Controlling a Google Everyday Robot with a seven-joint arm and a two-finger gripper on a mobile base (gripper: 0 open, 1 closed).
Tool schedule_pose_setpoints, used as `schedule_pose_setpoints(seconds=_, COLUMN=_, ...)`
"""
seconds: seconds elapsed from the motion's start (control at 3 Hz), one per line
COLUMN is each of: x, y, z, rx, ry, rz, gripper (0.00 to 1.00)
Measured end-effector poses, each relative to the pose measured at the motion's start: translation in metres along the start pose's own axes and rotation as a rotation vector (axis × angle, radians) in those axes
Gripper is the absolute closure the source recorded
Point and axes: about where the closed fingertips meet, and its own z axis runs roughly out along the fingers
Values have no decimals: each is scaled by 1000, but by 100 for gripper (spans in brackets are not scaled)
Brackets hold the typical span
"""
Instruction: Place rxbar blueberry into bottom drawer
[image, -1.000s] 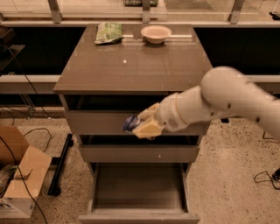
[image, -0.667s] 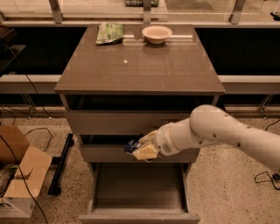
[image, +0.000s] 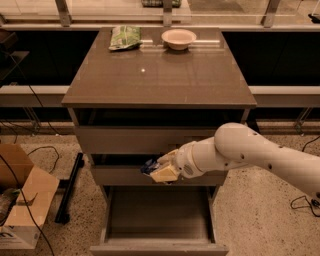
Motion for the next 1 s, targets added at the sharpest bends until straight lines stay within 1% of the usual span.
schedule_pose_setpoints(seconds=0.33, x=17, y=-5, z=19, rx=-3, ry=27, rz=51, gripper=100)
schedule_pose_setpoints(seconds=0.67, x=54, y=-9, z=62, rx=-12, ry=25, rz=84, gripper=100)
schedule_pose_setpoints(seconds=1.0, x=102, y=-18, z=113, rx=-12, ry=9, rz=131, gripper=100)
